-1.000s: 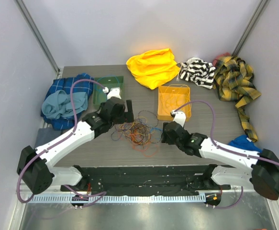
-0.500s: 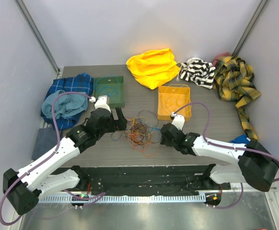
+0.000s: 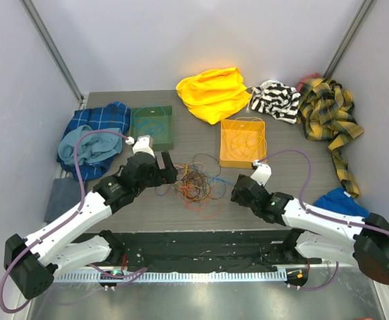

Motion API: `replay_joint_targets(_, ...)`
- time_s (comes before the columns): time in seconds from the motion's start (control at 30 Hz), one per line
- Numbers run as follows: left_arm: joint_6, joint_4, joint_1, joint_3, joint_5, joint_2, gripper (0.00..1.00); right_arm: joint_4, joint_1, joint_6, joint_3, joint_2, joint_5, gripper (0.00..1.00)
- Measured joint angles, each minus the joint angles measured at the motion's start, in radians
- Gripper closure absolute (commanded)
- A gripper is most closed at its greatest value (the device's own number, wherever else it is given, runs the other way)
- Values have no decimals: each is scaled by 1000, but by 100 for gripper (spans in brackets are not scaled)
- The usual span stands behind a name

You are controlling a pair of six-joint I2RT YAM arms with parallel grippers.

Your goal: Untangle the cables

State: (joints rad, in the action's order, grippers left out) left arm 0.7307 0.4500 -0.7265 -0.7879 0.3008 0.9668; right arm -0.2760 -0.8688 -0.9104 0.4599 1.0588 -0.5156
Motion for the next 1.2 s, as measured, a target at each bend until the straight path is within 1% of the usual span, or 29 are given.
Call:
replay_joint_targets(0.13, 3, 0, 0, 8, -10, 8, 2, -2, 12, -2, -12, -27, -10, 43)
replay_joint_targets(0.3, 15, -3, 0, 9, -25, 24, 3, 20, 19, -2, -18, 72, -4, 41)
replay_joint_targets(0.4, 23, -3, 0, 9, -32, 23, 3, 52, 29, -2, -25, 106, 2, 41)
replay_joint_targets(0.47, 25, -5, 0, 13, -32, 20, 3, 84, 41, -2, -27, 121, 5, 43)
replay_joint_targets(0.5, 26, -4, 0, 19, -32, 14, 3, 100, 50, -2, -27, 128, 10, 46)
replay_joint_targets(0.53, 26, -4, 0, 25, -32, 9, 3, 125, 64, -2, -27, 140, 14, 57)
replay_joint_targets(0.6, 29, -3, 0, 33, -32, 2, 3, 163, 88, -1, -27, 158, 27, 75)
replay_joint_targets(0.63, 30, -3, 0, 35, -33, 0, 3, 179, 100, -1, -27, 172, 36, 87)
replay_joint_targets(0.7, 31, -3, 0, 38, -34, -2, 3, 213, 116, 0, -27, 197, 50, 97)
replay_joint_targets(0.73, 33, -3, 0, 39, -35, -2, 3, 225, 121, -2, -27, 206, 54, 99)
replay_joint_targets(0.9, 45, -3, 0, 43, -37, -5, 3, 234, 124, 3, -27, 201, 80, 99)
replay_joint_targets(0.97, 47, -3, 0, 45, -37, -12, 2, 206, 124, 23, -27, 153, 93, 99)
replay_joint_targets(1.07, 47, -4, 0, 47, -36, -22, 0, 143, 116, 74, -3, 7, 99, 99)
replay_joint_targets(1.13, 48, -5, 0, 47, -35, -29, 0, 88, 111, 119, 83, -78, 97, 99)
replay_joint_targets(1.17, 48, -6, 0, 47, -34, -32, 0, 68, 109, 146, 144, -101, 94, 99)
replay_joint_targets(1.2, 48, -10, 0, 47, -35, -33, 0, 43, 108, 179, 239, -115, 93, 99)
